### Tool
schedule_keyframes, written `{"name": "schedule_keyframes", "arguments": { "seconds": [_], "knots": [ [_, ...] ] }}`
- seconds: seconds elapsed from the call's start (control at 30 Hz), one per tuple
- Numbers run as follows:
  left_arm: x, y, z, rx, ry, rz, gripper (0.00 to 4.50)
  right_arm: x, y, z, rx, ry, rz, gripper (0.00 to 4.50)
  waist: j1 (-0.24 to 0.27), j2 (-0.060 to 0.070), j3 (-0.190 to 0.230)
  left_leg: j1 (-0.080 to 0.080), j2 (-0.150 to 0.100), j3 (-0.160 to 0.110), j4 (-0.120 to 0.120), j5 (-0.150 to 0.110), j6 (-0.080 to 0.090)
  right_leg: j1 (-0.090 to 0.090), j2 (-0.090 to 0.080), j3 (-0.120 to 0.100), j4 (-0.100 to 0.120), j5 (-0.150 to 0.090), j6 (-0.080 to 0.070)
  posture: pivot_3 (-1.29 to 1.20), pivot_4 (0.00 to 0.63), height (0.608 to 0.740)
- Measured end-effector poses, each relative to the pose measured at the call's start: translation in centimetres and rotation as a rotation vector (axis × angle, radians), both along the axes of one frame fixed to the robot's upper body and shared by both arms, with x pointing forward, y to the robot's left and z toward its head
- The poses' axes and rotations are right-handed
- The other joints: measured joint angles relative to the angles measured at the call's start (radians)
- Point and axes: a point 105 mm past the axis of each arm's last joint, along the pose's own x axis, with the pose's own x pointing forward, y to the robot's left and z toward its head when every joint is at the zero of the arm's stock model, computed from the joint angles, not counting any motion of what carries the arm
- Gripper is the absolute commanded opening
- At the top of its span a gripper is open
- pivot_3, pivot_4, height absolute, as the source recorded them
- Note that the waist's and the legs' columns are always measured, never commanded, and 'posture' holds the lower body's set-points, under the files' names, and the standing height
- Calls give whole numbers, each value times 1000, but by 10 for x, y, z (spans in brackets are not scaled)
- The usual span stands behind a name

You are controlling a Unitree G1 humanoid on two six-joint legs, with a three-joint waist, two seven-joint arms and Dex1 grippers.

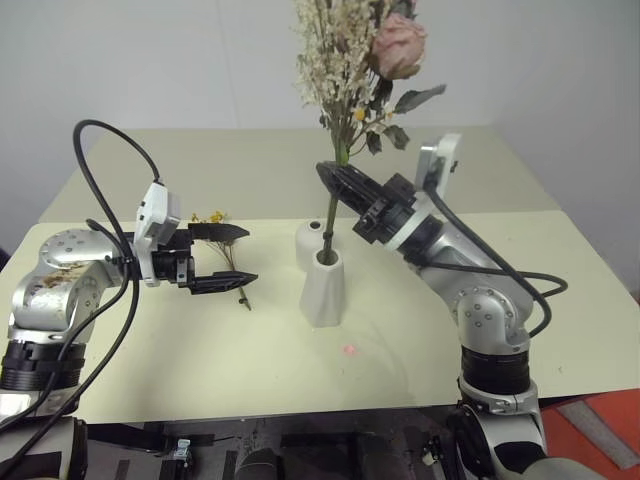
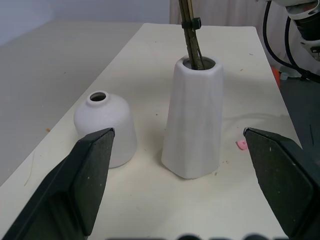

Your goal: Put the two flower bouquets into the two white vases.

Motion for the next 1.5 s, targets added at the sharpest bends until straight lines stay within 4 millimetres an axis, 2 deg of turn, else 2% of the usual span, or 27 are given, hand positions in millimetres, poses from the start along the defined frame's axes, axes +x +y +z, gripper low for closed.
{"name": "schedule_keyframes", "arguments": {
  "seconds": [0.2, 0.57, 0.7, 0.93, 1.1, 1.23, 1.37, 1.5],
  "knots": [
    [0, 1, 0, 6, -1, 4, 4500, 1, 5, -20, -47, 33, -8, 191, -1, 0, 0, 0, 0, 0, 0, 0, 0, 0, 0, 0, 0, 0, 0, 0, 150, 740],
    [0, 2, -1, 8, -1, 6, 4500, -1, 6, -29, -80, 16, -23, 191, 0, 0, 0, 0, 0, 0, 0, 0, 0, 0, 0, 0, 0, 0, 0, 0, 150, 740],
    [0, 2, -1, 8, -2, 6, 4500, -1, 4, -39, -96, 31, -32, 191, 0, 0, 0, 0, 0, 0, 0, 0, 0, 0, 0, 0, 0, 0, 0, 0, 150, 740],
    [0, 2, -1, 11, -2, 8, 4500, -4, 4, -56, -133, 41, -31, 2596, 0, 0, 0, 0, 0, 0, 0, 0, 0, 0, 0, 0, 0, 0, 0, 0, 150, 740],
    [1, 4, -1, 17, -3, 25, 4500, -16, -9, -68, -189, 29, -37, 4408, 2, 0, 0, 0, 0, 0, 0, 0, 0, 0, 0, 0, 0, 0, 0, 0, 150, 740],
    [7, 8, -4, 20, -6, 98, 4500, -18, -25, -73, -228, 28, -70, 4460, 3, 0, 0, 1, 0, 0, 1, 0, 0, 1, 0, 0, -1, 0, 0, 0, 150, 740],
    [27, 25, -13, 64, 18, 327, 4500, -22, -56, -72, -303, 20, -104, 4460, 4, -1, 0, 0, 0, 0, 0, 0, 0, 1, 0, 0, -1, 0, 0, 0, 150, 740],
    [52, 43, -33, 185, 205, 612, 4500, -26, -73, -71, -369, 25, -92, 4460, 5, -1, 0, 1, -1, -1, 1, 0, 0, 1, 0, 0, -2, 0, 0, 0, 150, 740]
  ]
}}
